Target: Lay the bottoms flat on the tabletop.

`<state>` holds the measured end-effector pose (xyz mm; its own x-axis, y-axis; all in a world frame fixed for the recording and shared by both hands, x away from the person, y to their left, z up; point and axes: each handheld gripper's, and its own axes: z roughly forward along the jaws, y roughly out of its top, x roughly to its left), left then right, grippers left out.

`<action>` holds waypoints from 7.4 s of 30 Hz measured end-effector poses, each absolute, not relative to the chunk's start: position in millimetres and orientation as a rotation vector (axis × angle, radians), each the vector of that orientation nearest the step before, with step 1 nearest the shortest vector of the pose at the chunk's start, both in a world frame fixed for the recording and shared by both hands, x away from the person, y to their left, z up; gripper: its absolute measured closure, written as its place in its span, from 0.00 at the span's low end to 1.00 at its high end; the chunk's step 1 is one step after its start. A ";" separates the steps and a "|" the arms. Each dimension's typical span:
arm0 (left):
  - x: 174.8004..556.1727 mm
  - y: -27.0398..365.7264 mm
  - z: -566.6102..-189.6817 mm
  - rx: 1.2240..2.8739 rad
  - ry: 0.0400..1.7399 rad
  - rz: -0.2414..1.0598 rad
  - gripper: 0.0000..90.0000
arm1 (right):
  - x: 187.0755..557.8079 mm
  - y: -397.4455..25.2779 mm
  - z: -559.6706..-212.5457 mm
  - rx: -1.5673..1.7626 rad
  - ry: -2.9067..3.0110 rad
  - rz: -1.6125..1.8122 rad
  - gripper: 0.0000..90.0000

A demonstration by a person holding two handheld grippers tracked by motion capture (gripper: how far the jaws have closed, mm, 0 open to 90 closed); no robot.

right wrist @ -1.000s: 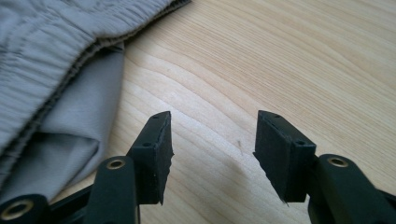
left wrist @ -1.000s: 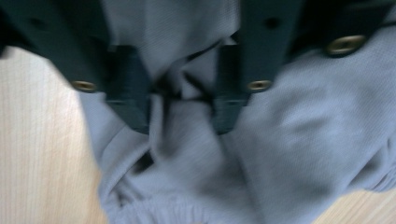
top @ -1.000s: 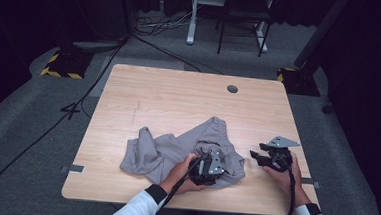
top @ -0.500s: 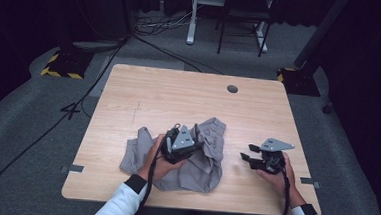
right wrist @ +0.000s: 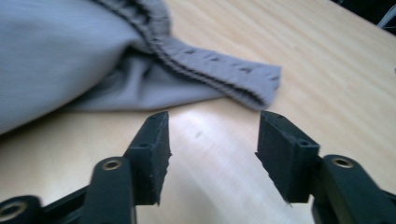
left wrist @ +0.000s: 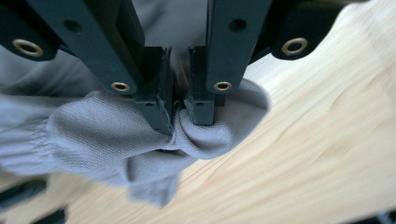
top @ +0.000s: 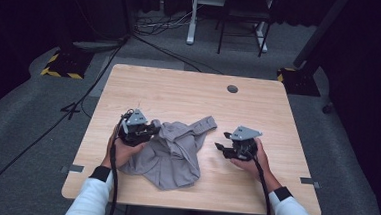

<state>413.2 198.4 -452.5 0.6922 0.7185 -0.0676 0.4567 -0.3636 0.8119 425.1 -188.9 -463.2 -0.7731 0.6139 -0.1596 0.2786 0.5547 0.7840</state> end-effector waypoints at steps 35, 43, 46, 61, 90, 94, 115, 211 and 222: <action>374.7 174.6 -493.1 2.269 0.905 0.326 0.36 | 488.8 -132.1 -469.5 0.536 2.511 0.965 0.53; 375.8 178.4 -496.0 2.252 0.886 0.269 0.34 | 488.3 -105.1 -483.9 0.445 2.607 0.902 0.42; 373.0 176.1 -497.2 2.255 0.865 0.276 0.33 | 491.2 -98.5 -484.8 0.461 2.555 0.892 0.47; 352.3 162.1 -499.8 2.250 0.778 0.255 0.35 | 491.5 -167.4 -445.7 0.661 2.370 0.762 0.93; 364.9 22.3 -429.2 2.208 0.495 0.365 0.27 | 478.7 -268.9 -435.3 1.043 2.289 0.722 0.56; 402.0 -17.2 -435.2 2.281 0.501 0.373 0.23 | 479.6 -276.3 -446.9 1.046 2.305 0.789 0.53; 460.8 -1.0 -444.3 2.300 0.526 0.326 0.95 | 482.6 -292.4 -471.7 1.020 2.388 0.892 0.42; 318.9 281.5 -468.6 2.032 1.085 0.456 0.46 | 501.5 -287.2 -465.8 1.198 2.213 0.715 0.48; 364.0 177.5 -442.0 2.108 0.803 0.413 0.33 | 400.3 -208.4 -456.2 0.697 2.545 1.032 0.53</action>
